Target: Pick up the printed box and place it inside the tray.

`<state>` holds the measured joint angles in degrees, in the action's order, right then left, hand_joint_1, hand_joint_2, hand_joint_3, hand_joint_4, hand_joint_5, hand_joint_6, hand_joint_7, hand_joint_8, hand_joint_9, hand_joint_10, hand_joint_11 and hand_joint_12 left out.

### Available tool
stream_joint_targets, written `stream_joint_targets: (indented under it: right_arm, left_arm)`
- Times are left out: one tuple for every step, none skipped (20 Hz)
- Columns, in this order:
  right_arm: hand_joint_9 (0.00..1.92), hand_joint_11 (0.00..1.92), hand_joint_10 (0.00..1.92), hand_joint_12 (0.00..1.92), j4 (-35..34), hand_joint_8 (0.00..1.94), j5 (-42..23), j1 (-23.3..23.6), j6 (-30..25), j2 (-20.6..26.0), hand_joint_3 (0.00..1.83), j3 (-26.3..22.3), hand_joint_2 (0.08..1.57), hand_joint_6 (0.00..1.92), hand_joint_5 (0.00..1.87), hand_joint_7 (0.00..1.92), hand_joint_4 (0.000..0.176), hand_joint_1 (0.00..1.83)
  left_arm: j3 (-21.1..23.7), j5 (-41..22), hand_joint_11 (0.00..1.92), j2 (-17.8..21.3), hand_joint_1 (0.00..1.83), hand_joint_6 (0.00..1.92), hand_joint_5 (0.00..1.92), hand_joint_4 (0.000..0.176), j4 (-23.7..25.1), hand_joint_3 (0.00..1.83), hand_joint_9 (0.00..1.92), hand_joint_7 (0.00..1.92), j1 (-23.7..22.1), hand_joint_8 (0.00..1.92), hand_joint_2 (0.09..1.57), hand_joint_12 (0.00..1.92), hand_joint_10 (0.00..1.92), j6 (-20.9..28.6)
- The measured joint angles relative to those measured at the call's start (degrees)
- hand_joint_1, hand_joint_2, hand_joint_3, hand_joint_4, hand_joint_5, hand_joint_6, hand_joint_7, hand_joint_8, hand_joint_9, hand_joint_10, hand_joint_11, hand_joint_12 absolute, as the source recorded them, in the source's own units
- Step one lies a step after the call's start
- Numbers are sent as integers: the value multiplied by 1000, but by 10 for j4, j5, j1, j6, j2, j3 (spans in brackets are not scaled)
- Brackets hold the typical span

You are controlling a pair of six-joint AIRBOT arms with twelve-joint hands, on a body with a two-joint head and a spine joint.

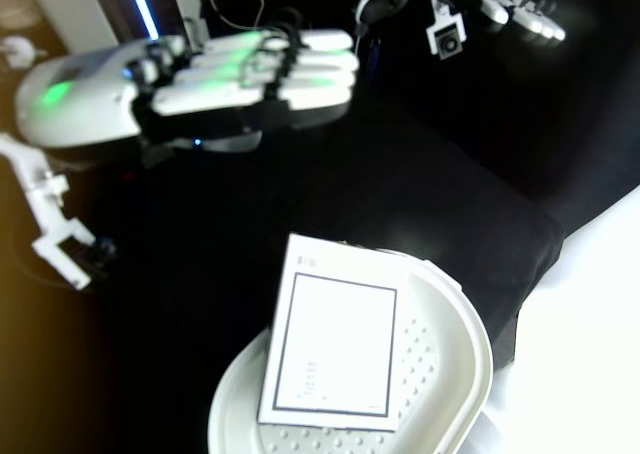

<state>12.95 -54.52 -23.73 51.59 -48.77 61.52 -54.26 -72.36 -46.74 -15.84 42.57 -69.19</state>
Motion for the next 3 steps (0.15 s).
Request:
stream_joint_targets:
  right_arm:
    - [48,0,7,537,-9,0,-14,-13,0,2,12,-1,765,0,0,0,176,845]
    - [50,0,4,490,-23,0,-30,-29,0,2,57,-3,851,0,0,0,176,511]
    - [44,0,2,685,-30,0,-35,-37,1,3,31,-3,842,0,0,0,176,745]
  left_arm:
    - [0,-4,0,0,93,0,0,176,2,0,0,0,0,0,752,0,0,0]
    - [0,-9,0,0,101,0,0,176,4,0,0,0,0,0,763,0,0,0]
    - [0,-11,0,0,98,0,0,176,5,0,0,0,0,0,776,0,0,0]
